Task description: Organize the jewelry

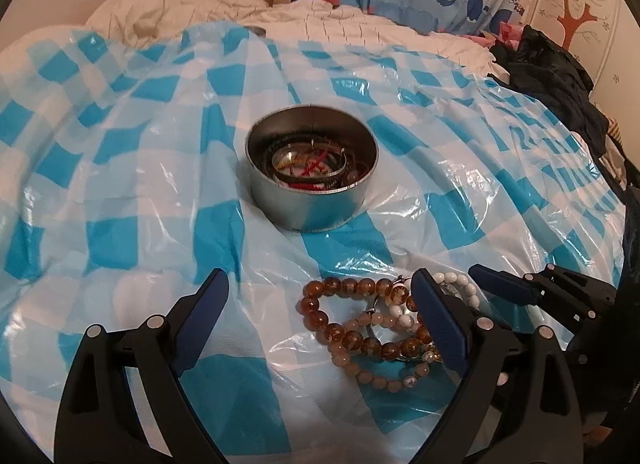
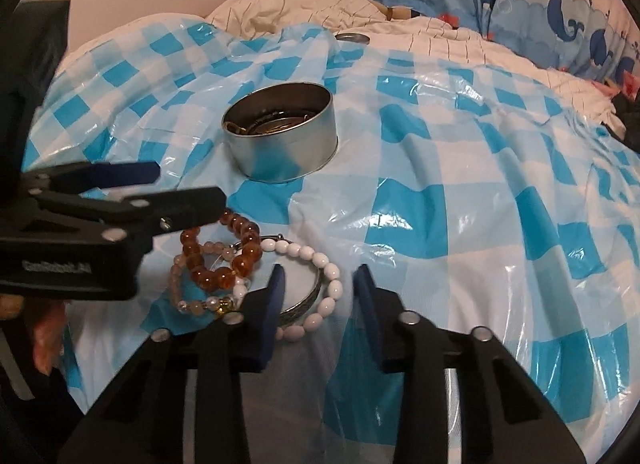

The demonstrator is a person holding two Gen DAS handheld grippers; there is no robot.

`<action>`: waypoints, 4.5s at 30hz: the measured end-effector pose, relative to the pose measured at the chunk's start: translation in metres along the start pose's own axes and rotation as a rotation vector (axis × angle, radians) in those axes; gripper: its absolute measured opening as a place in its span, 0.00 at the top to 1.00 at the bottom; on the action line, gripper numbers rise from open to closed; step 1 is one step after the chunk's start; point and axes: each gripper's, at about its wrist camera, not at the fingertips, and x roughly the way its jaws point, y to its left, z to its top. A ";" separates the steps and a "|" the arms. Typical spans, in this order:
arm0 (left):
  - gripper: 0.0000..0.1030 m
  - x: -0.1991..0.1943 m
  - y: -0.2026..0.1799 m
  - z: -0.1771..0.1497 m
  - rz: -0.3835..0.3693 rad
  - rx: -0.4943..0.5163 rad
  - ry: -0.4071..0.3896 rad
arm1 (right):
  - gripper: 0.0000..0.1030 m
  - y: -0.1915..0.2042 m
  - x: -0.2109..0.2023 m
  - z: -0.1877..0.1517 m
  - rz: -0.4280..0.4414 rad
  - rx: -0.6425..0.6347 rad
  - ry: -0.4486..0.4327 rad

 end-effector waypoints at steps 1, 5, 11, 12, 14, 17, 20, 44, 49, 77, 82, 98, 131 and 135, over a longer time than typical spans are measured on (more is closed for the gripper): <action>0.15 0.003 0.001 -0.001 -0.009 -0.004 0.010 | 0.75 -0.001 -0.001 0.000 0.000 0.004 -0.003; 0.36 0.014 -0.003 -0.005 -0.021 0.021 0.051 | 0.88 -0.003 -0.004 0.000 0.003 0.013 -0.016; 0.83 0.020 -0.012 -0.011 -0.017 0.080 0.087 | 0.92 -0.008 -0.010 0.003 0.017 0.035 -0.038; 0.89 0.020 -0.011 -0.010 -0.014 0.082 0.087 | 0.92 -0.009 -0.011 0.003 0.021 0.043 -0.045; 0.90 0.016 -0.007 -0.007 -0.016 0.069 0.071 | 0.92 -0.011 -0.015 0.004 0.026 0.050 -0.062; 0.90 0.009 -0.002 -0.004 -0.023 0.050 0.044 | 0.94 -0.011 -0.019 0.006 0.028 0.057 -0.083; 0.90 0.007 0.001 -0.003 -0.016 0.043 0.037 | 0.94 -0.012 -0.021 0.006 0.028 0.061 -0.087; 0.50 0.027 -0.015 -0.012 0.080 0.074 0.045 | 0.93 -0.003 -0.006 -0.009 -0.029 0.031 -0.118; 0.47 0.027 -0.015 -0.013 0.093 0.070 0.037 | 0.97 -0.008 -0.009 -0.009 -0.001 0.070 -0.152; 0.44 0.028 -0.013 -0.013 0.092 0.069 0.034 | 0.99 -0.033 -0.026 -0.003 0.081 0.235 -0.216; 0.44 0.028 -0.013 -0.013 0.094 0.071 0.032 | 0.99 -0.040 -0.028 -0.003 0.108 0.273 -0.222; 0.90 0.004 -0.010 -0.008 -0.047 0.046 0.019 | 0.85 -0.033 -0.005 -0.006 0.139 0.247 -0.067; 0.90 -0.011 -0.003 0.002 -0.080 0.018 -0.042 | 0.92 -0.026 -0.036 0.003 0.123 0.202 -0.225; 0.90 -0.005 -0.004 0.002 -0.068 0.024 -0.027 | 0.92 -0.030 -0.033 0.004 0.116 0.218 -0.217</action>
